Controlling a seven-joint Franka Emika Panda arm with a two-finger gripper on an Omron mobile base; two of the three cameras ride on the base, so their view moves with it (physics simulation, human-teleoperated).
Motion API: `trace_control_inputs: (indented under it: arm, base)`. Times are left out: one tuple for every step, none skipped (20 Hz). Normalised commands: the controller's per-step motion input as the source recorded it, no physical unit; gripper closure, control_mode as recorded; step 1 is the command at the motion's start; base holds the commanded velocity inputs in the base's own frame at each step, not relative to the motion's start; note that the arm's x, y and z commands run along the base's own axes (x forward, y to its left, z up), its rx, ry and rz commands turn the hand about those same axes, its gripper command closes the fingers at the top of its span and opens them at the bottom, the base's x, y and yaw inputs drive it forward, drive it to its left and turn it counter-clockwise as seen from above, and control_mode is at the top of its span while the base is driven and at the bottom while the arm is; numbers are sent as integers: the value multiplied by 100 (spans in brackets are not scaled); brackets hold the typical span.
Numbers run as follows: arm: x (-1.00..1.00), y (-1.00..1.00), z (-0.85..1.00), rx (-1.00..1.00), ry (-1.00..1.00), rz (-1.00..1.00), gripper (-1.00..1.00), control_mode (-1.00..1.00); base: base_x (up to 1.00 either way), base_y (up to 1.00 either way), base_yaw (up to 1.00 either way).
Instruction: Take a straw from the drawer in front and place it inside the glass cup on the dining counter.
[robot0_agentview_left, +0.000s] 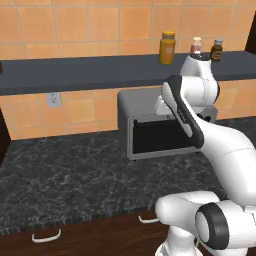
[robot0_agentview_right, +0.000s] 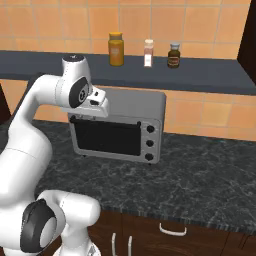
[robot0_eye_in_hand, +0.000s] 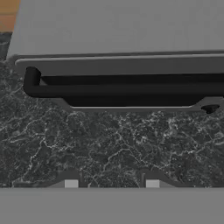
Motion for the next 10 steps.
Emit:
trace_control_inputs:
  arm:
    - [0, 0, 0, 0, 0, 0, -100, 100]
    - [0, 0, 0, 0, 0, 0, -100, 100]
    - [0, 0, 0, 0, 0, 0, -100, 100]
    - [0, 0, 0, 0, 0, 0, -100, 100]
    - [0, 0, 0, 0, 0, 0, -100, 100]
    - [0, 0, 0, 0, 0, 0, -100, 100]
    - [0, 0, 0, 0, 0, 0, -100, 100]
    - [0, 0, 0, 0, 0, 0, -100, 100]
    - [0, 0, 0, 0, 0, 0, -100, 100]
    - [0, 0, 0, 0, 0, 0, -100, 100]
  base:
    - [0, 0, 0]
    - [-12, 0, 0]
    - [-24, 0, 0]
    - [-55, 0, 0]
    - [-83, 1, 0]
    - [-99, 0, 0]
    - [-100, 0, 0]
    - [-95, 0, 0]
    - [-85, 0, 8]
    - [-66, 0, 15]
